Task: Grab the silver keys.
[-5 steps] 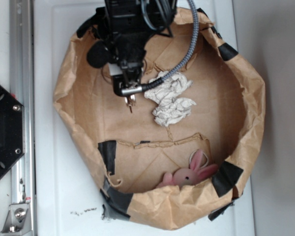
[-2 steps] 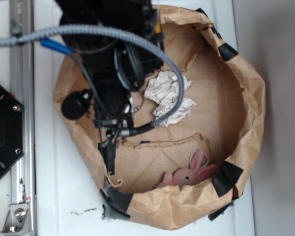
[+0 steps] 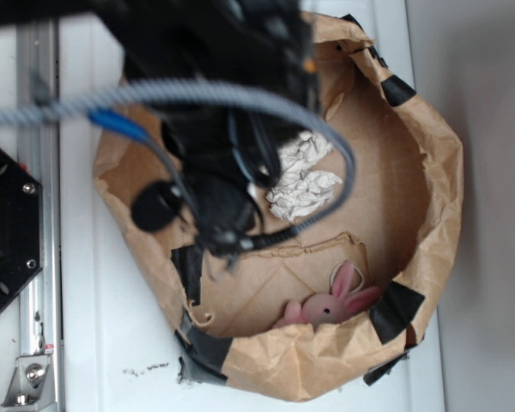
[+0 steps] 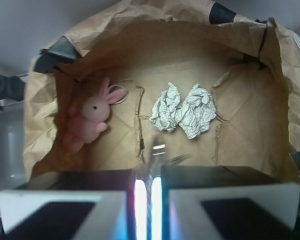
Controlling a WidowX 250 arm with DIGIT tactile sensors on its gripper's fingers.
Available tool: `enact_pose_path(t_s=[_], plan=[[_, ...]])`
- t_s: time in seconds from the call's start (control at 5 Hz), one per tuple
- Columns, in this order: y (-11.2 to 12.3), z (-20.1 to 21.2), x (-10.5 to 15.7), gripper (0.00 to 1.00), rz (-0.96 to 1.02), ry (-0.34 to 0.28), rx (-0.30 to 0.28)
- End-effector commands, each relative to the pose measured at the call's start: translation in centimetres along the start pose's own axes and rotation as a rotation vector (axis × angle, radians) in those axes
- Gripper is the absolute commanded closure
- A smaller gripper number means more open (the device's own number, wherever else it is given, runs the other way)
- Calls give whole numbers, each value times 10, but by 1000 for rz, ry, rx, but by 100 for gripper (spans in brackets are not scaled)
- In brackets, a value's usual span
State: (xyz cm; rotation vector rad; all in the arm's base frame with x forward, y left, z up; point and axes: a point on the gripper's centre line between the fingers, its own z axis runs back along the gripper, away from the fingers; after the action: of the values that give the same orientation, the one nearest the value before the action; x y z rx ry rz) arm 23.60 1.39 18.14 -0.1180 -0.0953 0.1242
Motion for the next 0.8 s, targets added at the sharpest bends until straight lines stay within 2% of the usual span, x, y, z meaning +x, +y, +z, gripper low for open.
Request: enact_pose_path(t_s=[0.0,0.2,0.4,0.6], plan=[[-4,10,21,100,17,-35,34],[-3,10,20,100,11,-40,32],[-6,10,15,100,21,-63,52],[-4,9,18,100,44,-58,42]])
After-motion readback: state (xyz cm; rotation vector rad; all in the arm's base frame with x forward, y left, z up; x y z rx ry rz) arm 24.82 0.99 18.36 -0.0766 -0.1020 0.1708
